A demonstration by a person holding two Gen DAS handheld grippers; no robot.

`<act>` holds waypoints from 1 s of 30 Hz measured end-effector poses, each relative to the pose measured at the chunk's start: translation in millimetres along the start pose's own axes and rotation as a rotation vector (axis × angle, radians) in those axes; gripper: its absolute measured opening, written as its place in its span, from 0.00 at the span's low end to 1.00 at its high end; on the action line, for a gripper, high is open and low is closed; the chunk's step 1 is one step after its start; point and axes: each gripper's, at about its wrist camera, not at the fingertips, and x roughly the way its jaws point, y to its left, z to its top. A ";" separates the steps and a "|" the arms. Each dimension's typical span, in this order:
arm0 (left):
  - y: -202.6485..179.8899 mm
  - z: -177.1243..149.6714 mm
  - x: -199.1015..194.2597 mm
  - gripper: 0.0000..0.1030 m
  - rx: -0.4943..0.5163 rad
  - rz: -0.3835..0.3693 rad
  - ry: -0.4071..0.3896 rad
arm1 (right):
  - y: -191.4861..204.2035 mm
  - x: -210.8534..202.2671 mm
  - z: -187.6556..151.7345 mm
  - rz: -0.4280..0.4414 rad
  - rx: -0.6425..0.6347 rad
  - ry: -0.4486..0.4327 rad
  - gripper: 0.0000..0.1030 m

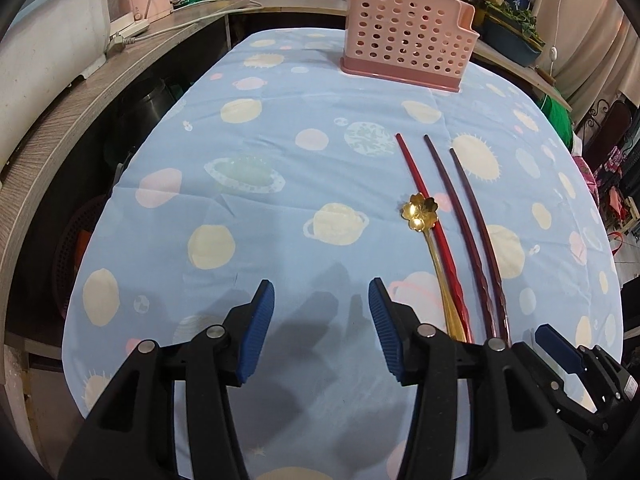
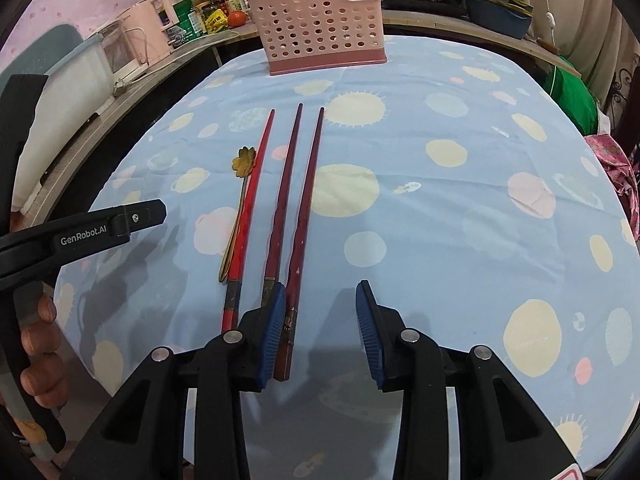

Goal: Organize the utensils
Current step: 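Move the left tool to the gold flower spoon while the right tool approaches a dark-red chopstick, then grasp the dark-red chopstick with the right tool while the left tool grasps the gold spoon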

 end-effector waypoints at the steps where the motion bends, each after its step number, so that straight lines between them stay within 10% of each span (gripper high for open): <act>1: -0.9 -0.8 0.5 0.45 0.002 0.000 0.001 | 0.6 -0.1 -0.1 -0.001 -0.002 -0.001 0.34; 14: -14.9 -5.7 8.5 0.49 0.035 -0.034 0.037 | -3.9 4.5 0.3 -0.054 -0.007 -0.017 0.08; 30: -46.2 -10.7 17.7 0.56 0.101 -0.109 0.067 | -11.3 3.7 0.8 -0.019 0.019 -0.018 0.07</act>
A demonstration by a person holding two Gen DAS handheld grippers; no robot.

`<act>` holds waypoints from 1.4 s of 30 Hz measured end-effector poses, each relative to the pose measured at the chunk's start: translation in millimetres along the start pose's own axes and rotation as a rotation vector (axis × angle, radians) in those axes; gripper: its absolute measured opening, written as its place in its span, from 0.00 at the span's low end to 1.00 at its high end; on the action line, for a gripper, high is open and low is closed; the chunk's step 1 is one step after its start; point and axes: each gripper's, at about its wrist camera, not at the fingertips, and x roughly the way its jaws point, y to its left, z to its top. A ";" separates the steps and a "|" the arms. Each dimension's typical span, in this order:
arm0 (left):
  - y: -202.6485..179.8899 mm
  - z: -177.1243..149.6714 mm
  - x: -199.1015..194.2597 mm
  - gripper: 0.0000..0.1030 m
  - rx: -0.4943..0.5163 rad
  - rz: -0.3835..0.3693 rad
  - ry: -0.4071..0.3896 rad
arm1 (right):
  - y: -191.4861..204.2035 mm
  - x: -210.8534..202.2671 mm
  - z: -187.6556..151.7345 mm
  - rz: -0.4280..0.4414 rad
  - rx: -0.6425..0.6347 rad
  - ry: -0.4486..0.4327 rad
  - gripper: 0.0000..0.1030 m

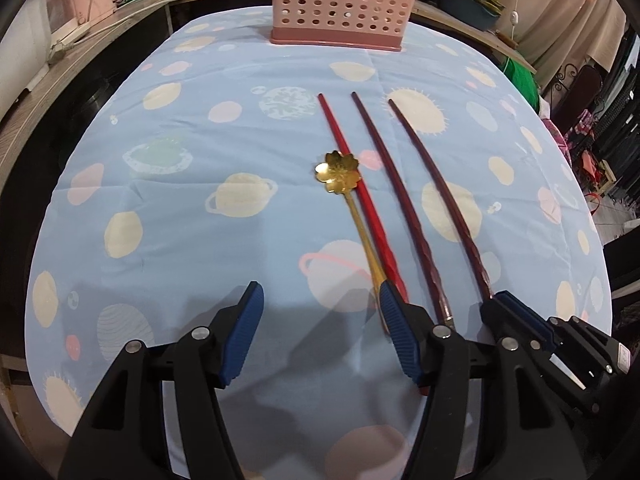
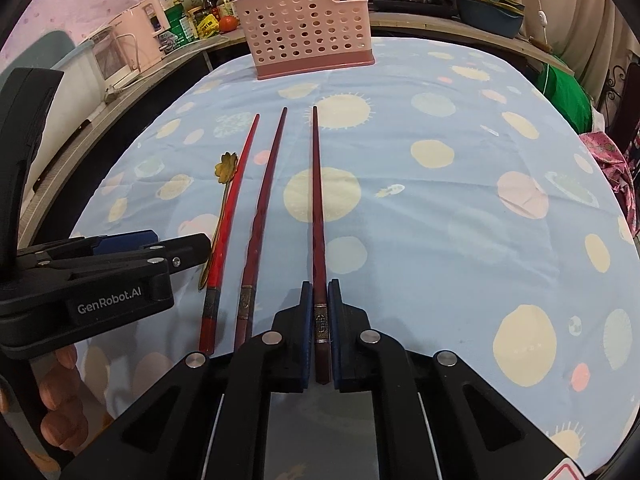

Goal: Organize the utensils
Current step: 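Grasp the dark-red chopstick with the right tool while the left tool grasps the gold spoon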

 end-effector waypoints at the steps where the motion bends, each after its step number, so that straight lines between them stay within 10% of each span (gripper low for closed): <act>1: -2.1 0.1 0.7 0.56 0.008 0.005 -0.001 | 0.9 -0.1 -0.4 0.001 0.001 0.000 0.07; 13: -19.5 -1.9 5.3 0.56 0.096 0.063 -0.025 | 0.4 0.3 -0.4 0.003 0.001 0.000 0.07; 21: -8.8 -4.2 1.9 0.39 0.080 0.067 -0.038 | 0.2 0.6 -0.5 0.002 0.001 -0.001 0.07; 31: -6.6 -1.6 -0.8 0.39 0.005 -0.044 -0.019 | -3.8 -1.0 -1.3 0.019 0.028 0.005 0.07; 42: -41.0 -7.2 6.7 0.42 0.151 0.066 -0.071 | -5.2 -2.1 -2.1 0.022 0.038 0.009 0.07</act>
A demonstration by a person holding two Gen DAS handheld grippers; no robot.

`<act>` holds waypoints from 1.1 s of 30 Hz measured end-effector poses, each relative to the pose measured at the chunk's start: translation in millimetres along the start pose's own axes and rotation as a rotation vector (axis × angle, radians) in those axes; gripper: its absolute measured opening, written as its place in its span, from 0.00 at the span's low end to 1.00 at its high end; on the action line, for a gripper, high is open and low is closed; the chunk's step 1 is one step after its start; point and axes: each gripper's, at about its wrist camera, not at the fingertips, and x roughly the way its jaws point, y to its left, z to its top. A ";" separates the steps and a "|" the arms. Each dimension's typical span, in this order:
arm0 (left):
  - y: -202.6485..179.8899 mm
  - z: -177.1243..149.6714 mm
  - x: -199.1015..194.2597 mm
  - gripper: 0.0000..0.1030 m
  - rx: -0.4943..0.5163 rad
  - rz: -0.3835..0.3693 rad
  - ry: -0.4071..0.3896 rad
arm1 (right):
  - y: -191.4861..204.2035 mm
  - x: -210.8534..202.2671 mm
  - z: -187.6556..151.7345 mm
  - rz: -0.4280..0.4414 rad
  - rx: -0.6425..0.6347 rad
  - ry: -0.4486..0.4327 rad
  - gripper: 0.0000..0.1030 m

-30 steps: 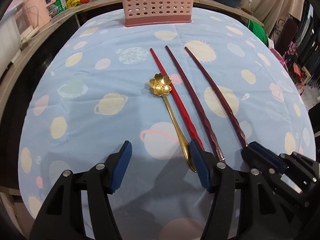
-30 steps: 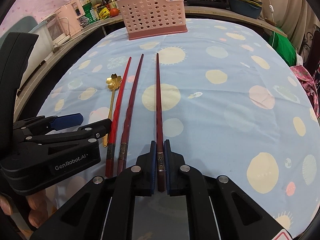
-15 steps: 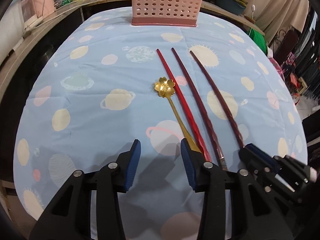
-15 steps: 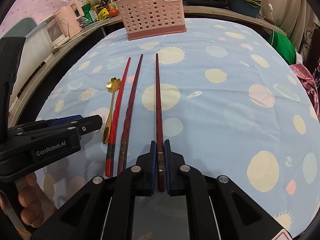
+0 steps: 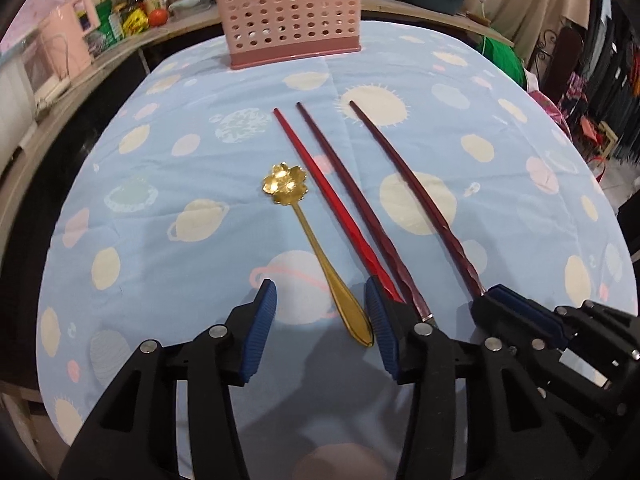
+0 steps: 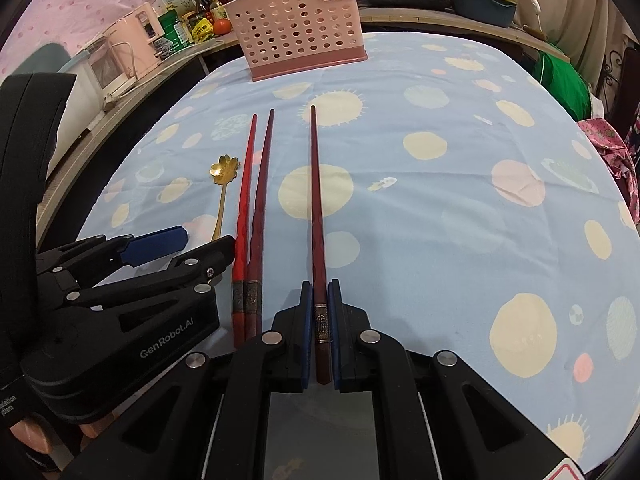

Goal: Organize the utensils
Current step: 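Grasp the dark-red chopstick with the right tool while the left tool grasps the gold spoon, then carry the gold spoon with the left tool while the right tool carries the dark-red chopstick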

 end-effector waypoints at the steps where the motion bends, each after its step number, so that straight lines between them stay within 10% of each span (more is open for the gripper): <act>1: 1.3 0.1 0.0 0.42 -0.002 -0.004 0.000 | 0.0 -0.1 0.0 0.001 0.001 0.000 0.07; 8: 18.6 -5.3 -5.6 0.09 -0.032 -0.021 0.011 | -0.8 -1.3 -1.5 0.002 0.003 -0.002 0.07; 33: 58.5 13.1 -68.8 0.00 -0.178 -0.137 -0.063 | -0.4 -68.2 37.9 0.025 0.018 -0.162 0.07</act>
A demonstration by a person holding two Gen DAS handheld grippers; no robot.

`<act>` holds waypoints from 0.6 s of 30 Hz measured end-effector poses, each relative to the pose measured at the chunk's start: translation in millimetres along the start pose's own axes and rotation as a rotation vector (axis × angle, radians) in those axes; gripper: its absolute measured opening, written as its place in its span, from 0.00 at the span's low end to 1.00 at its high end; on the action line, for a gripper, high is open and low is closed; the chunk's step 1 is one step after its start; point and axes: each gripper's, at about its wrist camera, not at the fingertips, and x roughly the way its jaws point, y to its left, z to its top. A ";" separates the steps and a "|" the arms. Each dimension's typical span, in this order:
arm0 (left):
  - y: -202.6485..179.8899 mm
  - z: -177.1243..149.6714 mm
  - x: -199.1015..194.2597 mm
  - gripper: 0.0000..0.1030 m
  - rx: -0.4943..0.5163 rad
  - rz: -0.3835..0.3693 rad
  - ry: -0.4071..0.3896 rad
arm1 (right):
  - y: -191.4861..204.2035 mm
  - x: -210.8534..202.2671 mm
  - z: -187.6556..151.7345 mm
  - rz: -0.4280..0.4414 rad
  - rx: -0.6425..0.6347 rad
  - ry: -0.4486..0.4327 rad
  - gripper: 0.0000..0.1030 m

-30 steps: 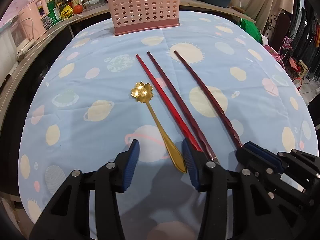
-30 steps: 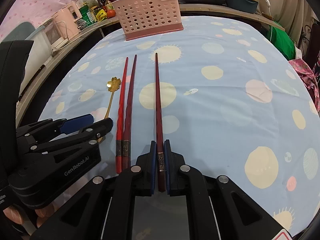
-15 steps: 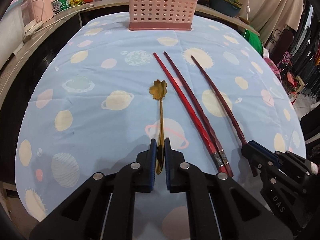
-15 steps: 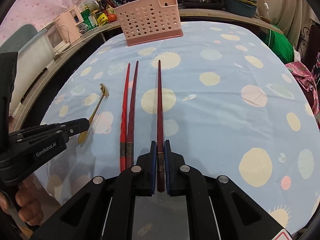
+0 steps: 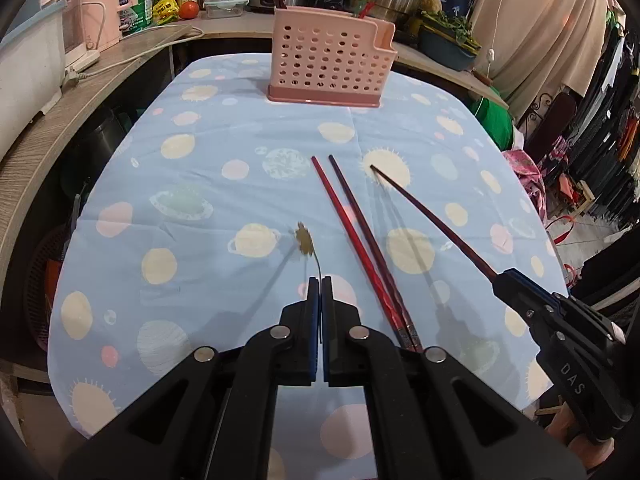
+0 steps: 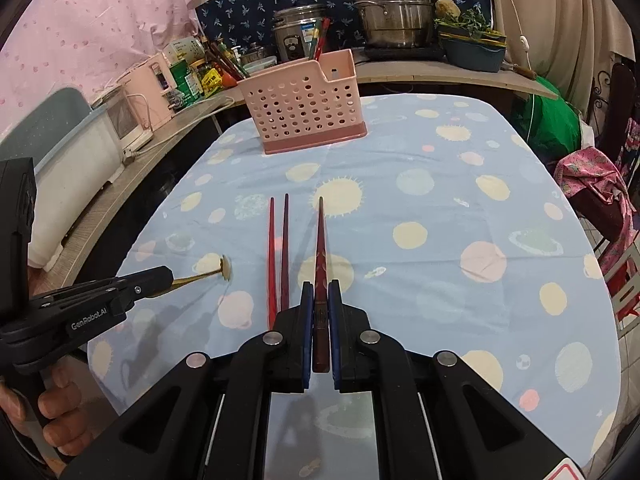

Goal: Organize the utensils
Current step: 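Carry the gold spoon with the left tool while the right tool carries the dark-red chopstick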

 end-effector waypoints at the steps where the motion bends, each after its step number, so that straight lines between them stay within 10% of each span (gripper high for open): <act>1: 0.3 2.8 -3.8 0.00 -0.005 -0.006 -0.006 | 0.0 -3.5 4.3 0.003 0.004 -0.011 0.07; 18: -1.1 99.0 -53.0 0.00 -0.010 -0.037 -0.114 | -3.9 -40.6 112.2 0.055 0.054 -0.213 0.07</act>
